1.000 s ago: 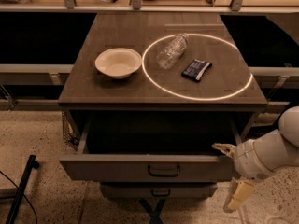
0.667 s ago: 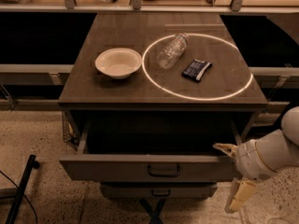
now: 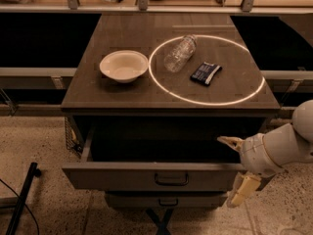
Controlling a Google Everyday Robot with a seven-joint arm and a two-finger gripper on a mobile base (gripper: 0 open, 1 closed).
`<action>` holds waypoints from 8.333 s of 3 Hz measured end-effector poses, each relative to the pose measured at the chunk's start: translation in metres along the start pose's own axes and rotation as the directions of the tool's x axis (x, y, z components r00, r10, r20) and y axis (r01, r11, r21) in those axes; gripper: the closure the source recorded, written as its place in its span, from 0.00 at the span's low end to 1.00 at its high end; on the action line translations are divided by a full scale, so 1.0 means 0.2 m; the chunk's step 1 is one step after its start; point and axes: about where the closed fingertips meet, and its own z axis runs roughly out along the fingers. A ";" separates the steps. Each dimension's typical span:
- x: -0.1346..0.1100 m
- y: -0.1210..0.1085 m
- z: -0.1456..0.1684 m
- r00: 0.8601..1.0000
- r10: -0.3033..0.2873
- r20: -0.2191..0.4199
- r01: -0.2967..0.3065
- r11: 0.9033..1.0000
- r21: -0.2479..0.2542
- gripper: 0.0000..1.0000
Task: Open top drawer
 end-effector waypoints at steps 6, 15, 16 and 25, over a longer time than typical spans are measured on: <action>-0.06 -0.21 -0.01 0.991 0.120 0.051 -0.119 0.992 -0.034 1.00; 0.03 -0.09 0.08 0.988 0.088 0.123 -0.087 0.996 -0.014 1.00; 0.08 -0.04 0.18 0.984 0.110 0.137 -0.106 0.994 -0.037 1.00; 0.01 0.10 0.24 0.988 0.026 0.150 -0.008 0.992 -0.125 1.00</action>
Offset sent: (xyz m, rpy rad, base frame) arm 0.0500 0.0061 0.0221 0.0473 0.0407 -0.1094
